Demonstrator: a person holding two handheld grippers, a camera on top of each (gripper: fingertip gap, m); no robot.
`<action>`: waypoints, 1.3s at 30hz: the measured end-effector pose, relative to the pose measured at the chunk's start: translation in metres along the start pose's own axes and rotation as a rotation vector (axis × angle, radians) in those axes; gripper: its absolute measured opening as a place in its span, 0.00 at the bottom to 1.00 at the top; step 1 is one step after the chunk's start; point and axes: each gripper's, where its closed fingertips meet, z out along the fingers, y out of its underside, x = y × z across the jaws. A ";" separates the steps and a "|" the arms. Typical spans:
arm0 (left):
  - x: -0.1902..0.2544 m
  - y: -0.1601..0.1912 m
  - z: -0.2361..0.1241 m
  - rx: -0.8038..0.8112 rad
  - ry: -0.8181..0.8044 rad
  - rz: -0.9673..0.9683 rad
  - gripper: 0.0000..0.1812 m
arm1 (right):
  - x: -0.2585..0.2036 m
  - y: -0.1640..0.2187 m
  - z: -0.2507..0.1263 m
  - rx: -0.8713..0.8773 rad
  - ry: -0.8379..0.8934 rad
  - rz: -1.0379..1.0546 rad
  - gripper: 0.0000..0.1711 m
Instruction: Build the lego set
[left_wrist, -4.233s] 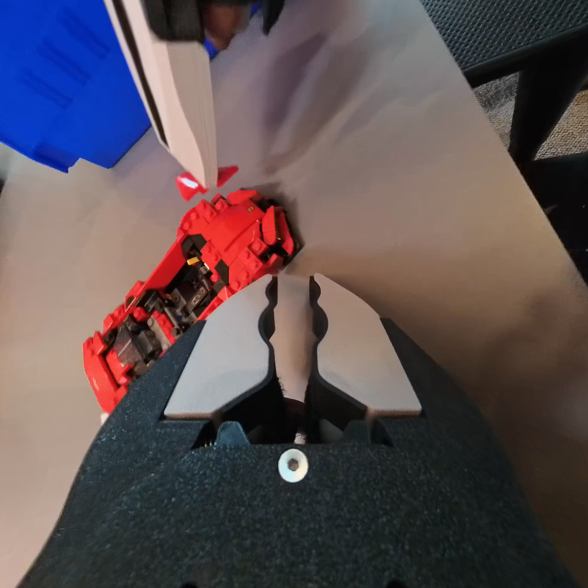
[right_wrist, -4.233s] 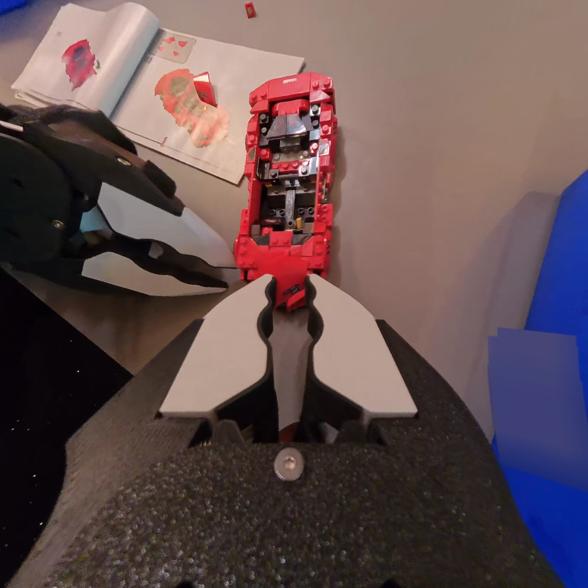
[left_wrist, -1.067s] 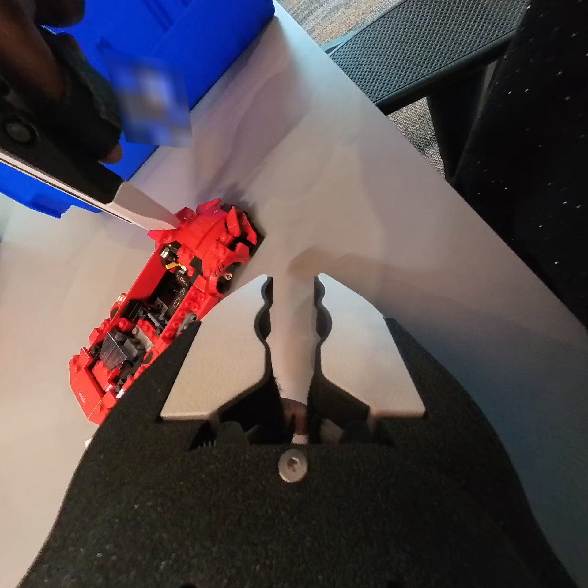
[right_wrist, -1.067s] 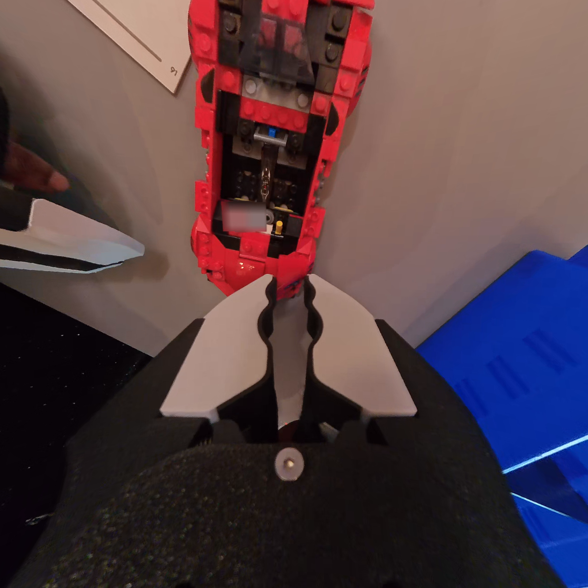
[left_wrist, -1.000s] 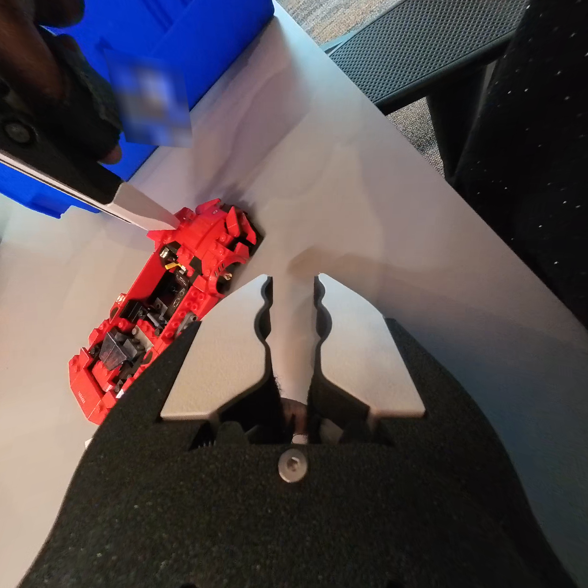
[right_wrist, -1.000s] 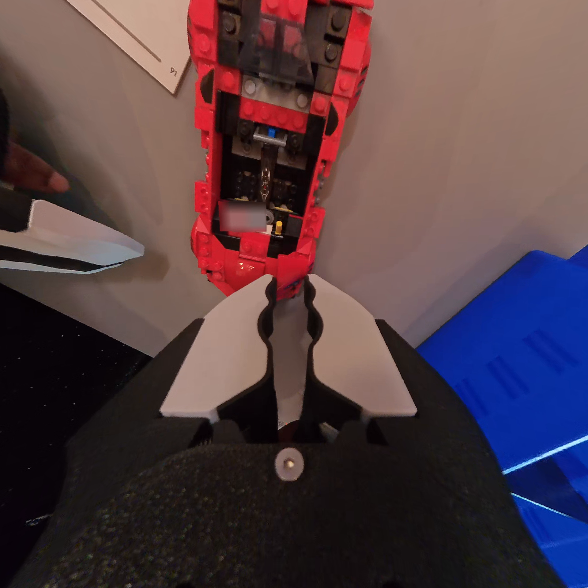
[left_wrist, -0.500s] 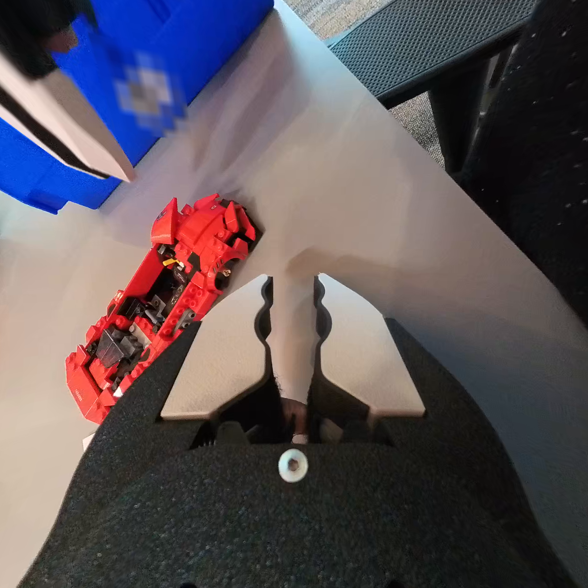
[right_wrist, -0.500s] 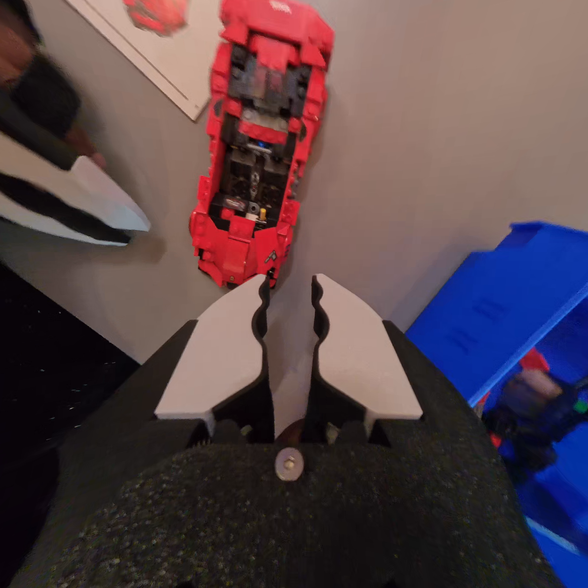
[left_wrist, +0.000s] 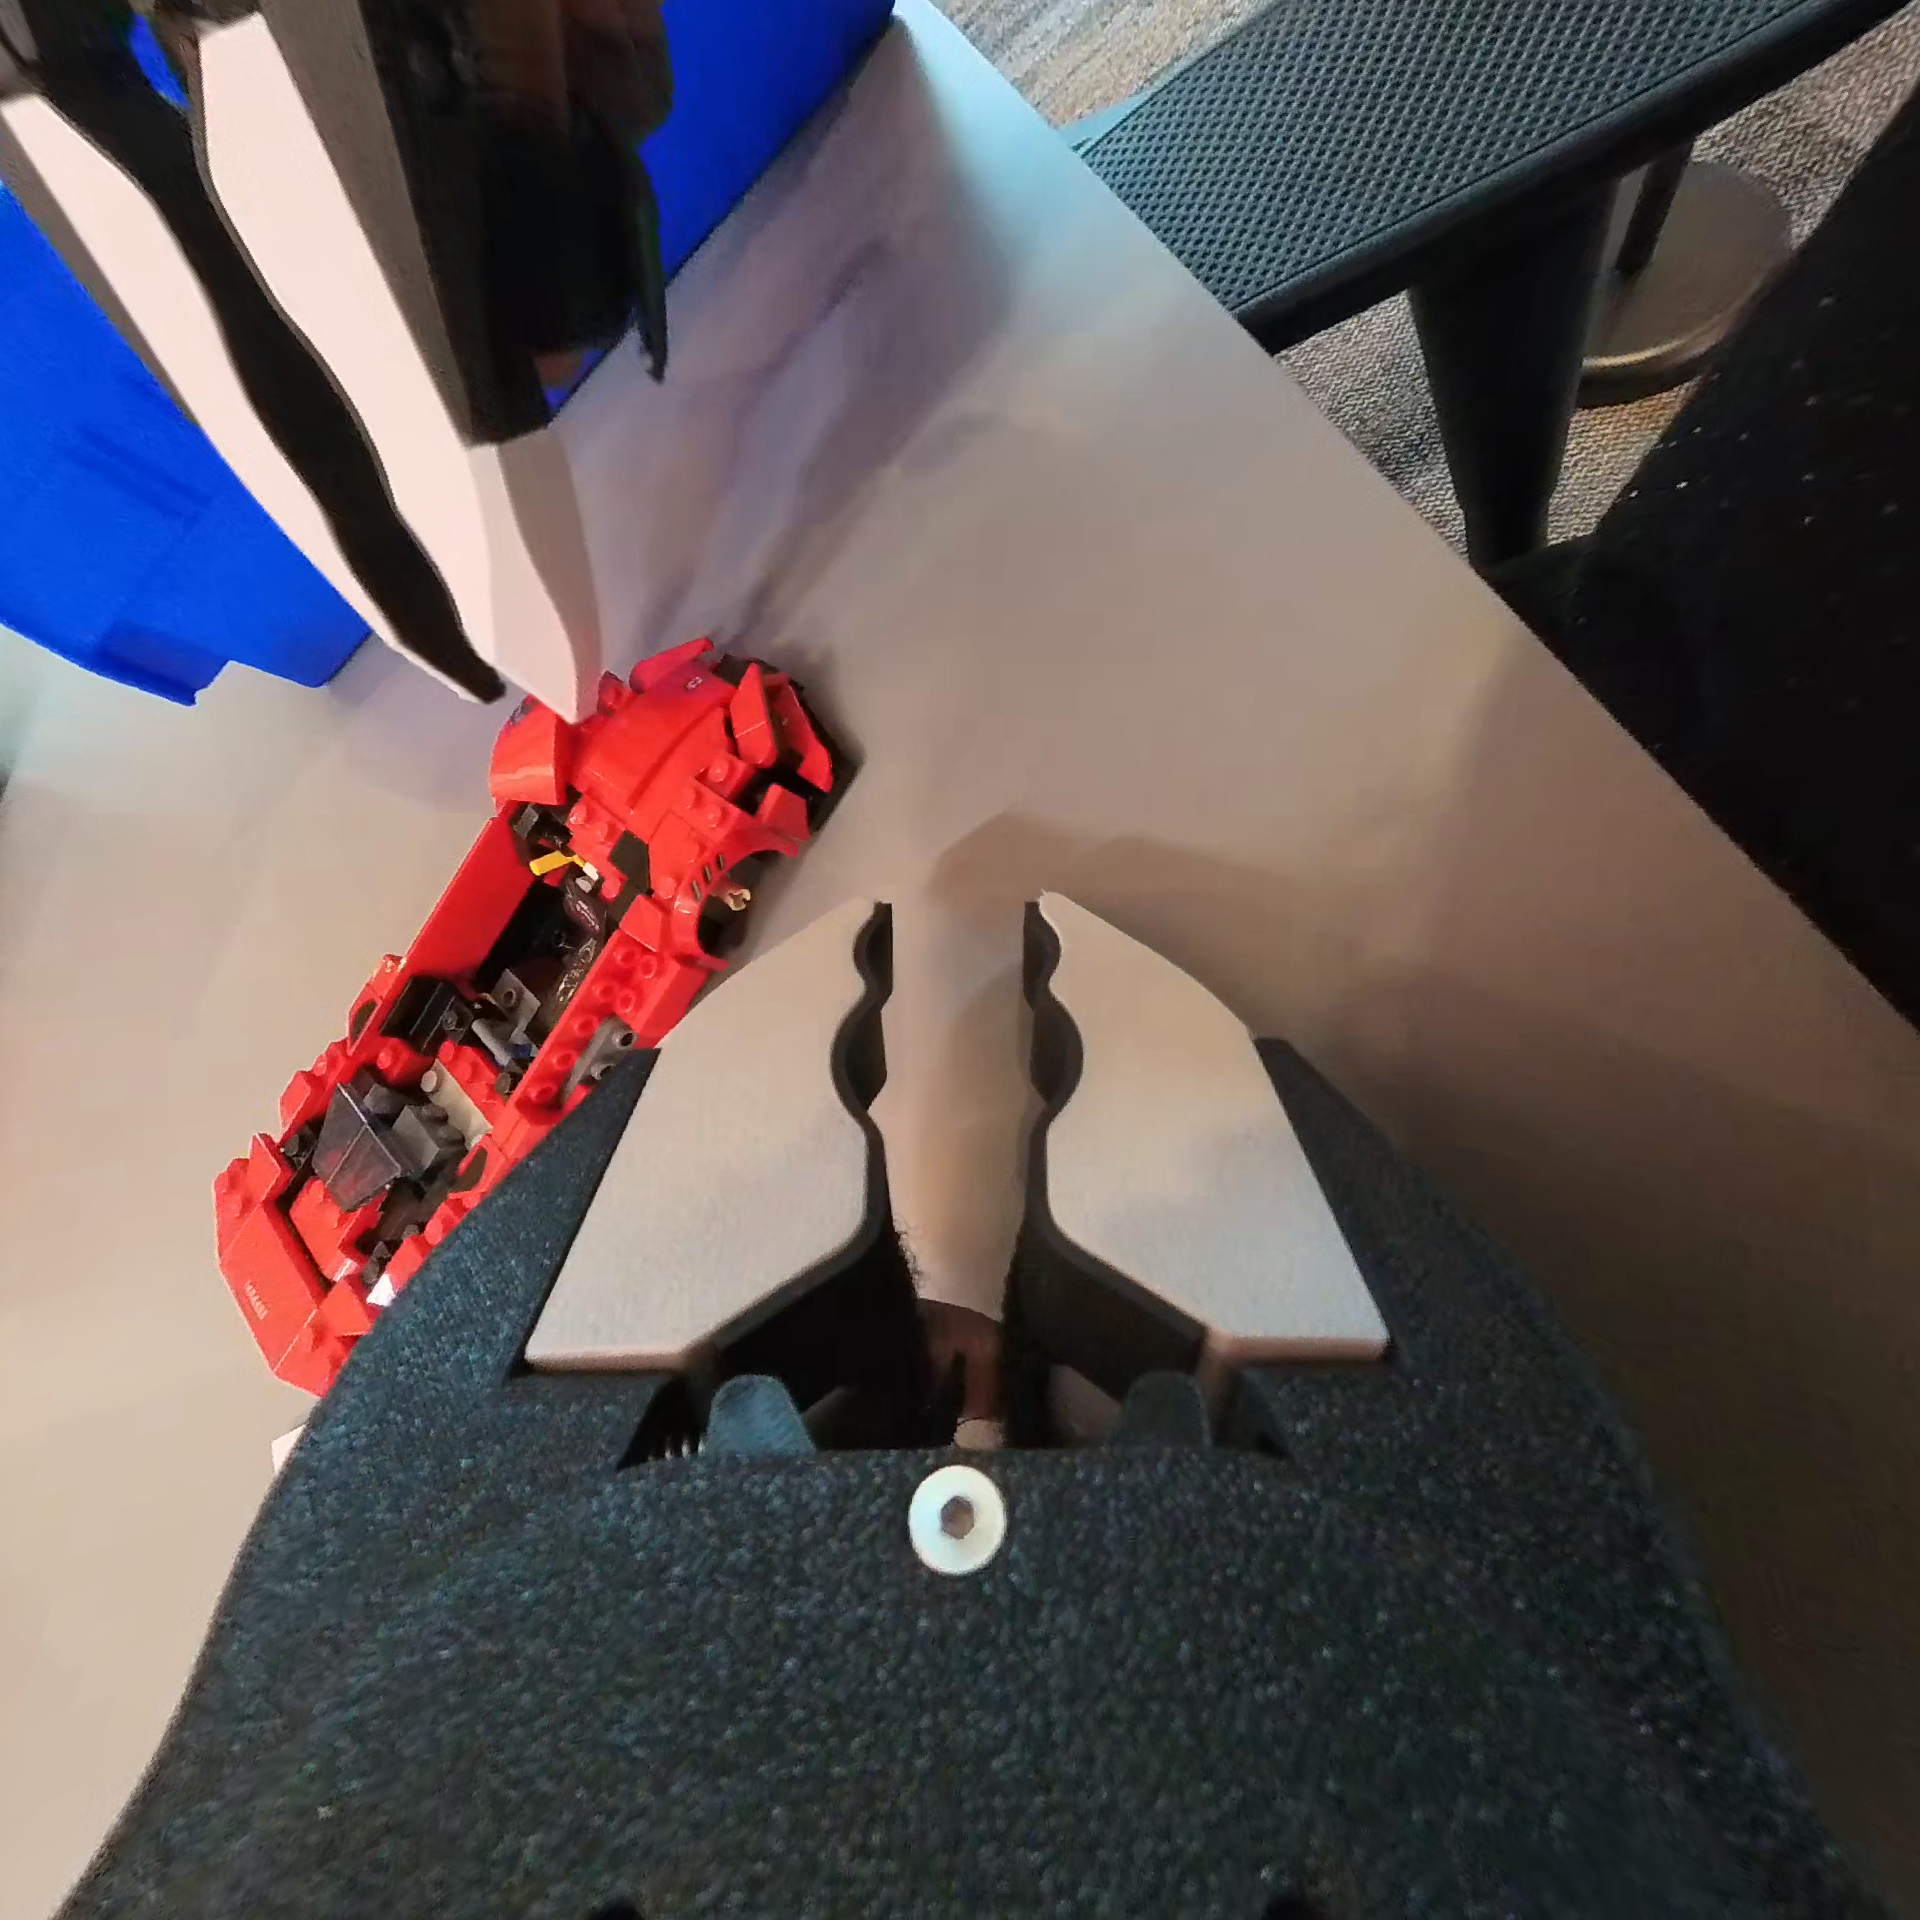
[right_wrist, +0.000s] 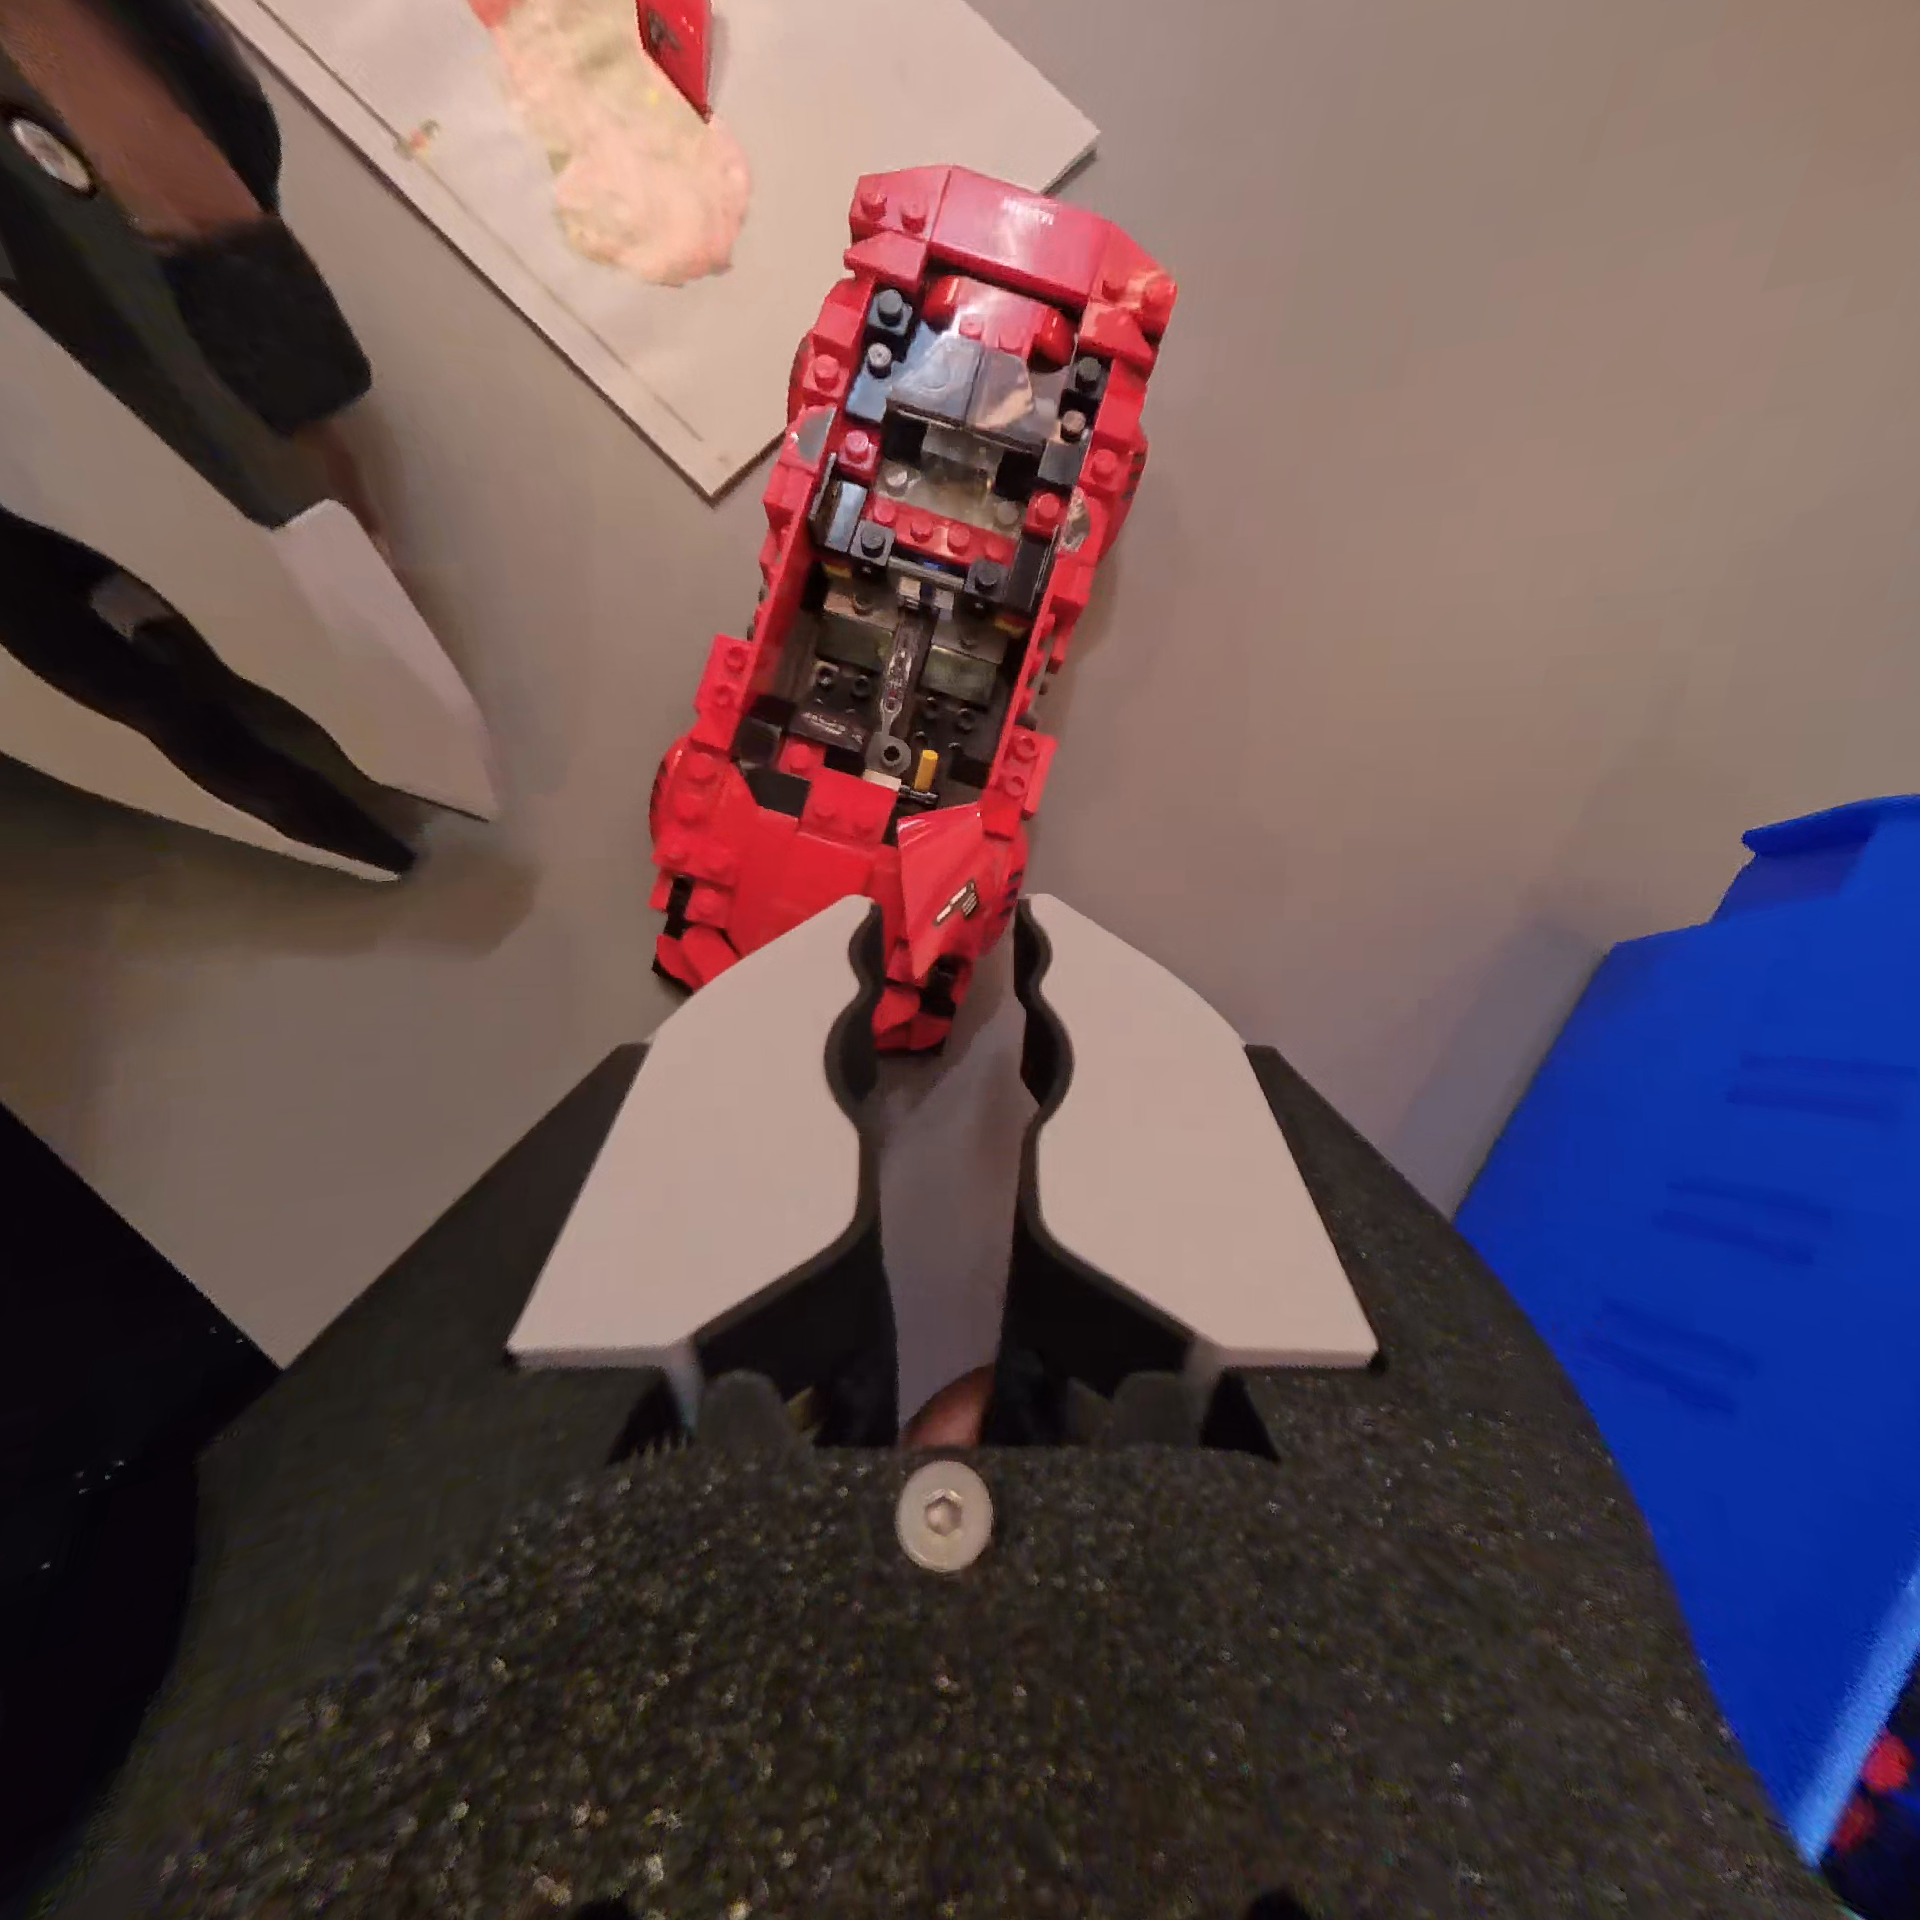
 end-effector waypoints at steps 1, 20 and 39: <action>0.000 0.000 0.000 0.000 0.000 0.000 0.13 | -0.001 0.000 0.001 0.007 -0.010 0.011 0.13; 0.002 0.001 0.000 0.001 0.000 0.016 0.13 | -0.005 0.006 -0.010 0.001 0.060 0.207 0.01; -0.001 0.001 0.000 0.008 -0.008 0.005 0.13 | 0.043 0.027 0.016 0.216 0.137 0.481 0.19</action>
